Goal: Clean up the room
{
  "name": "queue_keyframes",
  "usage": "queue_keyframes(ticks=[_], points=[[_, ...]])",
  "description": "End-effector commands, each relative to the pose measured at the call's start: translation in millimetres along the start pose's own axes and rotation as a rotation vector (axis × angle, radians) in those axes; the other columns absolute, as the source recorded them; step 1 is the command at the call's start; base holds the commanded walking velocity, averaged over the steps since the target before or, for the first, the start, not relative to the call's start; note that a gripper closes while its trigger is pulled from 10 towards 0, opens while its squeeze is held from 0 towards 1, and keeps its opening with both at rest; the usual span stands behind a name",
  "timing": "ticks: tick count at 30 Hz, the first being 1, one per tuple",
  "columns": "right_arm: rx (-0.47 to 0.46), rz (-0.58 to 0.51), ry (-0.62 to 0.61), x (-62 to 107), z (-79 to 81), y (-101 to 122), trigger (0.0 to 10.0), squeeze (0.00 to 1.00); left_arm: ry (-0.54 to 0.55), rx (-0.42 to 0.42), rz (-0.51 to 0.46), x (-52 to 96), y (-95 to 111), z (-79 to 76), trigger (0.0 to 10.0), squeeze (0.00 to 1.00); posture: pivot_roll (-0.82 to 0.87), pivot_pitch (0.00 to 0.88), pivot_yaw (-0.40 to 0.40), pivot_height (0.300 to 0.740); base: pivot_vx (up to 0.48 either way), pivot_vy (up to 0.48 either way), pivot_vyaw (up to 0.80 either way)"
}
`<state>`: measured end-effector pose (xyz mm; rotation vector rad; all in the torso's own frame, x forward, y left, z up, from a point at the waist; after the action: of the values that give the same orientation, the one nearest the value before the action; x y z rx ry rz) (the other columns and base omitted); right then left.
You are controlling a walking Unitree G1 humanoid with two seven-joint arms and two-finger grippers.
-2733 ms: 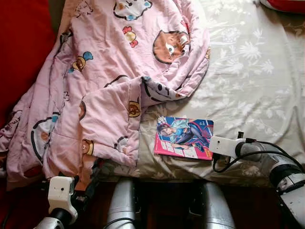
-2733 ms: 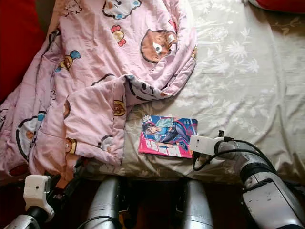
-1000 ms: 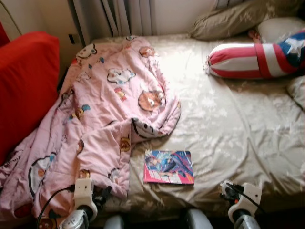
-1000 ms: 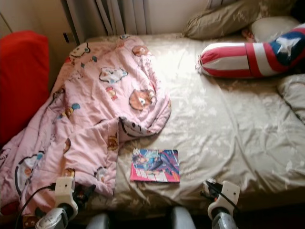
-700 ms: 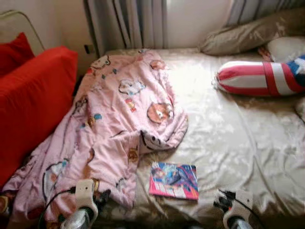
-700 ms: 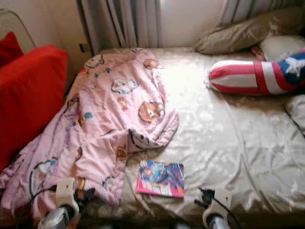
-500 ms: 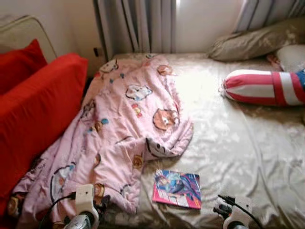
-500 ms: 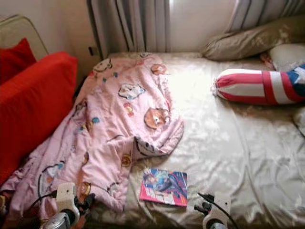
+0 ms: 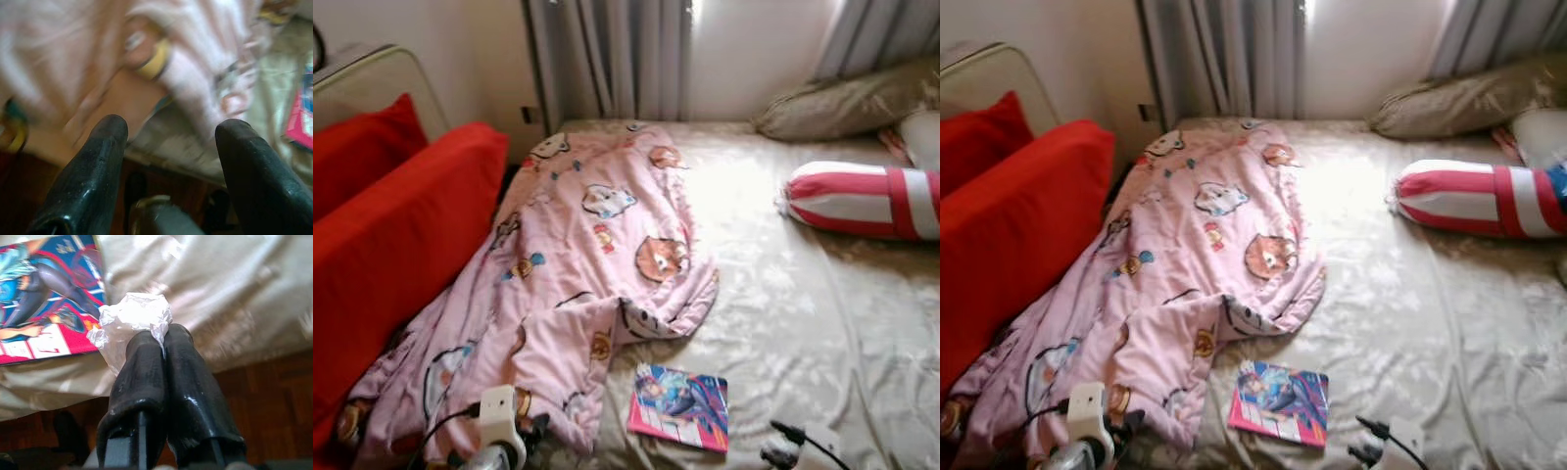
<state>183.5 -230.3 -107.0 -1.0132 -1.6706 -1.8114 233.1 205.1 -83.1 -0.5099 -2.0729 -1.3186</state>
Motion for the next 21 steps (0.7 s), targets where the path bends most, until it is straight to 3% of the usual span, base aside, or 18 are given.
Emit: queue_keyframes(ticks=[1, 21], points=[[-0.017, 0.018, 0.012, 0.2, 4.1, -4.2, 10.0, 0.0, 0.038, 0.006, 0.039, 4.1, -11.2, 10.5, 10.0, 0.0, -0.01, 0.0, -0.001, 0.74, 0.0, 0.0, 0.77], [-0.04, 0.003, 0.03, -2.2, 23.5, -0.1, 10.0, 0.0, 0.123, 0.035, 0.076, 14.3, -20.0, 39.8, 10.0, 0.0, -0.01, 0.0, 0.001, 0.74, 0.0, 0.0, 0.79]])
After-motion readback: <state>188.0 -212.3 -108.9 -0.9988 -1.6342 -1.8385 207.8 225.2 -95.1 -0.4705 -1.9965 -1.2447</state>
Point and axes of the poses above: a point about 5 cm out from each wrist's last joint towards the gripper, its own x axis pointing back from the gripper into the wrist, its own y axis along the axis of the wrist's last joint, z = x × y, the point moved 3 cm from there along -x, pointing out of the wrist towards the gripper, and after that the axes turned 14 degrees about x, right-handed, at the moved point
